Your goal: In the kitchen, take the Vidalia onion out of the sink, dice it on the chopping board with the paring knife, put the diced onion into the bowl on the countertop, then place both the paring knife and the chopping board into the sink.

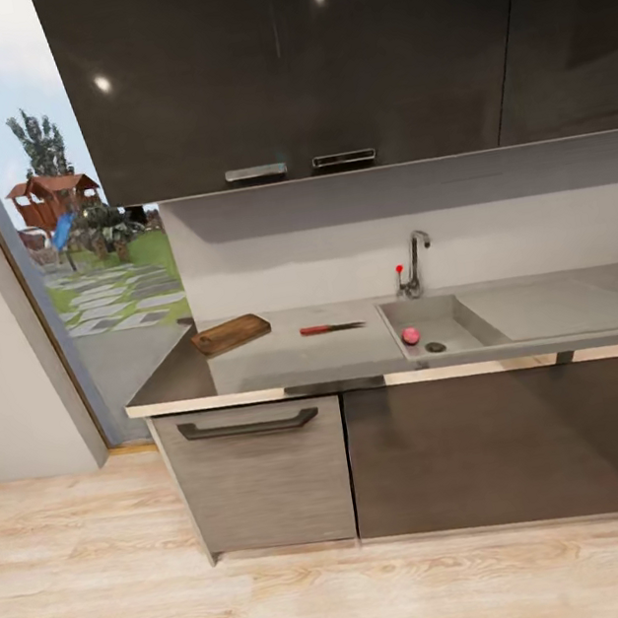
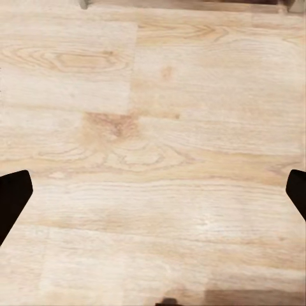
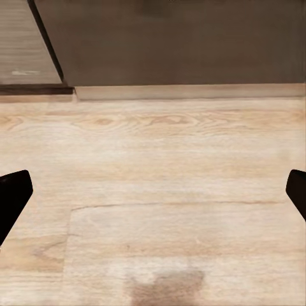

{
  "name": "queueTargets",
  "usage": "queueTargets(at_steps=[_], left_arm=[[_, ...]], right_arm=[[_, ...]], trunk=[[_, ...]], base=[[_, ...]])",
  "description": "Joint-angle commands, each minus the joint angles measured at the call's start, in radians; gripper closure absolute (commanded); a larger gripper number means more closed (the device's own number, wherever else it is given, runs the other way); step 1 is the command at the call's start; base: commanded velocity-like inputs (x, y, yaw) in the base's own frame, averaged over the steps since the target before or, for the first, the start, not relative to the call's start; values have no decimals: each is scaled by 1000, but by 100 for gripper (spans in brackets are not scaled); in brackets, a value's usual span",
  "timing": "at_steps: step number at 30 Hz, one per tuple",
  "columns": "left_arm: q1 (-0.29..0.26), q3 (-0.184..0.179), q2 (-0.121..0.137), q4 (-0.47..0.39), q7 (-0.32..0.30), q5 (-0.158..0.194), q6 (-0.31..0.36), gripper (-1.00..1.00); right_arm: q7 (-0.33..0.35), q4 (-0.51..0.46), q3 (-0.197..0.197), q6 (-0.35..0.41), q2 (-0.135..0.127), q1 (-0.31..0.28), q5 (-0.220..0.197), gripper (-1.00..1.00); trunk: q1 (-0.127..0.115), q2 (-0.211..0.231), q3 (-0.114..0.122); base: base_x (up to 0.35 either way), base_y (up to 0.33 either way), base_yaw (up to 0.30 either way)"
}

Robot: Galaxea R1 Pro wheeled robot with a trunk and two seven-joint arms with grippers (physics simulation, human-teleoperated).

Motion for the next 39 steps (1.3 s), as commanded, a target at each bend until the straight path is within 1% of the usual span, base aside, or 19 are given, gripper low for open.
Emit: queueTargets(at_steps=[1,39], left_arm=[[0,0,0,-1,-1,5,-2,-100],[0,0,0,-2,-1,5,-1,-100]], right_arm=[[0,0,-3,-3,1,0,1,-100],[0,0,-3,-5,1,0,1,-100]], trunk=[[-4,7,2],[-150,273,121]], base=[[0,0,0],[0,0,0]])
